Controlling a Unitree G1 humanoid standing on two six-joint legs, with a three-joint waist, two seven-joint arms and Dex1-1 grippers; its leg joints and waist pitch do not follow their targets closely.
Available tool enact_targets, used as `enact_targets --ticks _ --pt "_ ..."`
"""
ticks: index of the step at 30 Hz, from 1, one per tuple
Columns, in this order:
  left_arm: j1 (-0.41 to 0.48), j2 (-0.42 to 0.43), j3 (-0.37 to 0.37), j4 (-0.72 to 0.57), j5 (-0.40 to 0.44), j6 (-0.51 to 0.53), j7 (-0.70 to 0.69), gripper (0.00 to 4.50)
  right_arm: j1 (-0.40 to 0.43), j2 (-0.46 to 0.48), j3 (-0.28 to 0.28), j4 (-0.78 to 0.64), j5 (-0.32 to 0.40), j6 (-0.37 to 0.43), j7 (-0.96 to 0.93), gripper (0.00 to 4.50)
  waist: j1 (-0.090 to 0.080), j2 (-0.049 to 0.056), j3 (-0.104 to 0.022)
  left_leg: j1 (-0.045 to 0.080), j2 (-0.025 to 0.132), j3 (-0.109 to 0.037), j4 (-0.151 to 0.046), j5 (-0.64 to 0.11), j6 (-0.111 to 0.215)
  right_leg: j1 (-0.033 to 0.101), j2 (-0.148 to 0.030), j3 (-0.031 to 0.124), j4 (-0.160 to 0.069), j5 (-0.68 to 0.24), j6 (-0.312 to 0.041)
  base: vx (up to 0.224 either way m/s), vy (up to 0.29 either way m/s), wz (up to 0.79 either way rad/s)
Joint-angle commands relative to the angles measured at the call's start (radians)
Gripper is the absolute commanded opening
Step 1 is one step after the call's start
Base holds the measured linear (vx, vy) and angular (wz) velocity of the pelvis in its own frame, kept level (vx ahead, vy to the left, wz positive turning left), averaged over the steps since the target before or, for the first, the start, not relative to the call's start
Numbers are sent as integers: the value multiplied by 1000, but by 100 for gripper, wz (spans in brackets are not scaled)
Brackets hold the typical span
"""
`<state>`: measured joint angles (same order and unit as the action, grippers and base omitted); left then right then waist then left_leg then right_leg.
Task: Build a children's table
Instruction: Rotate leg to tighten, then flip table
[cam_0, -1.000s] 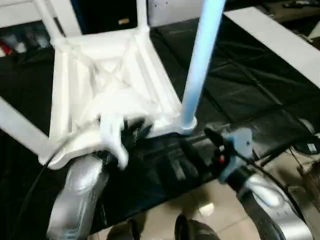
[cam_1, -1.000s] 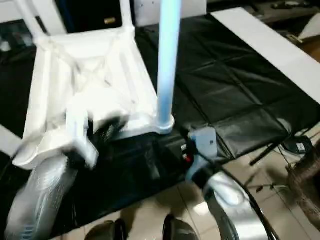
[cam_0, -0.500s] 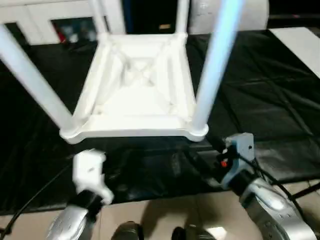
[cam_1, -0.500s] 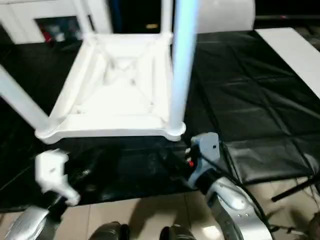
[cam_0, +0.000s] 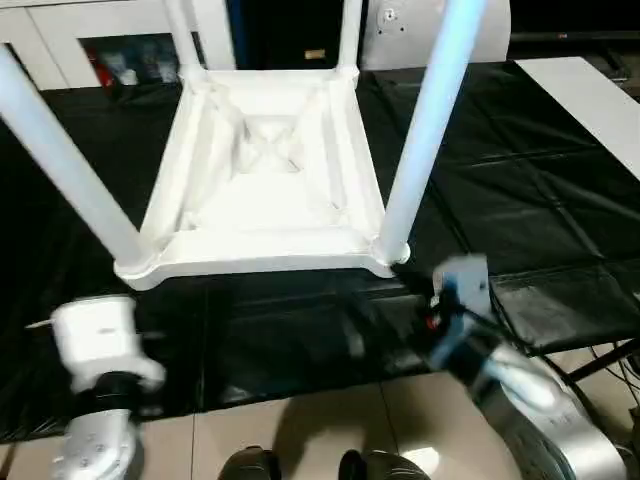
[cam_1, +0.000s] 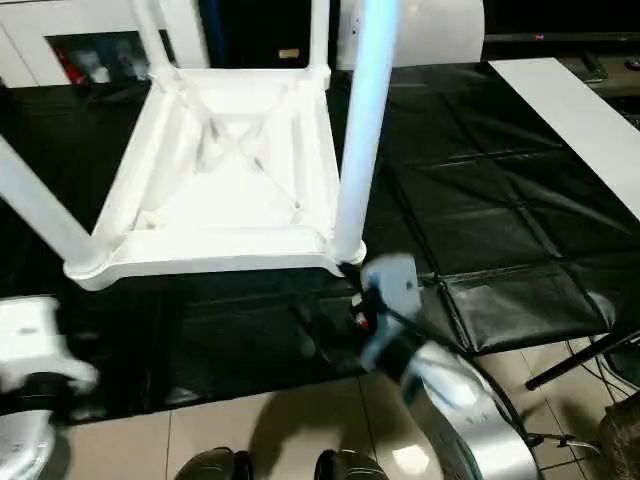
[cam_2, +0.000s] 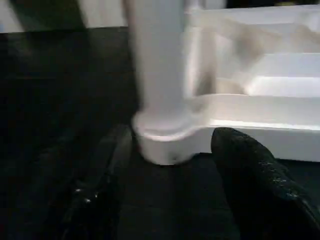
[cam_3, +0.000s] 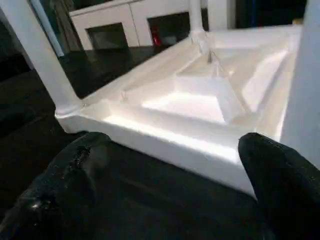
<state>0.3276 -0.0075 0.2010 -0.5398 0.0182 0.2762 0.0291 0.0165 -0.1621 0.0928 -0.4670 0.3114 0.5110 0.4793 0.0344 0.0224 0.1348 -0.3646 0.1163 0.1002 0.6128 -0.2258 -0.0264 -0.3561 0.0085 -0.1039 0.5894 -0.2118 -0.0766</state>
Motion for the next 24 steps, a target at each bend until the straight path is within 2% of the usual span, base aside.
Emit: enact_targets --ticks 1,2,3,5,6,7,8,9,11,12,13,14,15,17,19,20,21,23,24 --pt "-4 -6 10 -15 7 -7 20 315 -25 -11 -23 42 -6 -28 3 450 0 9 -47 -5 134 -53 -78 -148 90 43 -184 104 -97 -281 -81 0 0 0" --pt "-8 -4 7 -10 -2 -10 16 331 -54 -14 -38 76 -11 -31 -11 450 2 9 -49 -2 135 -52 -76 -149 90 41 -185 105 -94 -264 -90 0 0 0" --pt "-10 -1 5 -7 -4 -11 12 344 -66 -15 -47 90 -13 -28 -21 450 3 8 -53 -7 132 -51 -75 -132 94 46 -187 105 -89 -242 -100 0 0 0" --pt "-22 10 -3 8 -12 -21 -3 344 -104 -14 -78 139 -21 -31 -53 450 5 8 -55 -9 130 -49 -74 -109 99 47 -186 105 -87 -215 -106 0 0 0" --pt "-41 23 -11 27 -16 -27 -21 344 -124 -22 -94 169 -32 -45 -63 450 8 5 -62 -7 128 -47 -71 -90 105 49 -186 103 -84 -196 -104 0 0 0" --pt "-54 30 -16 40 -17 -30 -32 369 -135 -28 -102 188 -39 -60 -65 450 7 6 -61 -9 128 -46 -71 -82 108 48 -186 103 -82 -185 -106 0 0 0" --pt "-72 40 -22 55 -24 -29 -48 369 -143 -33 -108 203 -48 -77 -71 450 8 7 -63 -7 129 -45 -71 -83 110 47 -185 102 -84 -185 -104 0 0 0" --pt "-105 65 -34 87 -17 -25 -71 385 -156 -40 -119 229 -59 -110 -76 450 10 3 -66 -5 127 -42 -70 -80 111 46 -184 103 -82 -189 -98 0 0 0" --pt "-128 77 -35 108 -13 -25 -76 387 -160 -44 -122 240 -57 -125 -66 450 12 2 -67 -3 125 -40 -70 -86 110 45 -184 102 -83 -202 -93 0 0 0" --pt "-157 91 -32 135 -8 -23 -77 400 -161 -50 -119 246 -53 -137 -49 450 13 4 -68 -5 128 -41 -71 -78 112 47 -184 101 -81 -194 -93 0 0 0" --pt "-204 109 -21 182 -4 -21 -73 416 -149 -52 -111 240 -36 -144 -22 450 12 0 -68 -6 130 -40 -72 -77 115 48 -184 100 -80 -186 -93 0 0 0" --pt "-224 117 -16 202 -4 -20 -72 427 -145 -49 -109 236 -26 -144 -13 450 14 -1 -71 -2 128 -39 -70 -71 124 45 -183 101 -79 -176 -91 0 0 0" --pt "-268 127 -8 243 -27 -21 -92 431 -134 -51 -94 225 -25 -142 2 450 13 1 -71 -6 123 -36 -68 -61 132 47 -185 100 -79 -173 -88 0 0 0" --pt "-295 137 -11 270 -48 -24 -117 431 -125 -53 -78 216 -15 -136 16 450 14 2 -74 -8 128 -37 -69 -46 130 49 -187 98 -78 -164 -89 0 0 0" --pt "-340 158 -22 328 -57 -26 -146 431 -107 -39 -42 205 -17 -128 12 450 11 -1 -80 -10 131 -37 -69 -21 141 50 -186 97 -67 -117 -102 0 0 0" --pt "-356 163 -20 351 -56 -31 -145 431 -101 -34 -27 201 -19 -128 11 450 12 2 -78 -7 127 -33 -68 -23 149 42 -183 97 -74 -122 -97 0 0 0" --pt "-374 166 -16 380 -63 -34 -149 431 -96 -33 -6 200 -30 -137 14 450 10 0 -80 -6 126 -34 -66 -26 151 44 -185 97 -72 -127 -98 0 0 0" --pt "-399 172 -12 419 -74 -41 -158 431 -89 -28 18 197 -37 -138 15 450 12 4 -77 -7 126 -32 -66 -35 144 44 -187 97 -78 -153 -97 0 0 0" --pt "-418 174 -6 446 -83 -48 -163 402 -83 -24 34 188 -36 -119 15 450 12 7 -77 -5 130 -34 -68 -45 140 42 -186 97 -79 -164 -97 0 0 0"
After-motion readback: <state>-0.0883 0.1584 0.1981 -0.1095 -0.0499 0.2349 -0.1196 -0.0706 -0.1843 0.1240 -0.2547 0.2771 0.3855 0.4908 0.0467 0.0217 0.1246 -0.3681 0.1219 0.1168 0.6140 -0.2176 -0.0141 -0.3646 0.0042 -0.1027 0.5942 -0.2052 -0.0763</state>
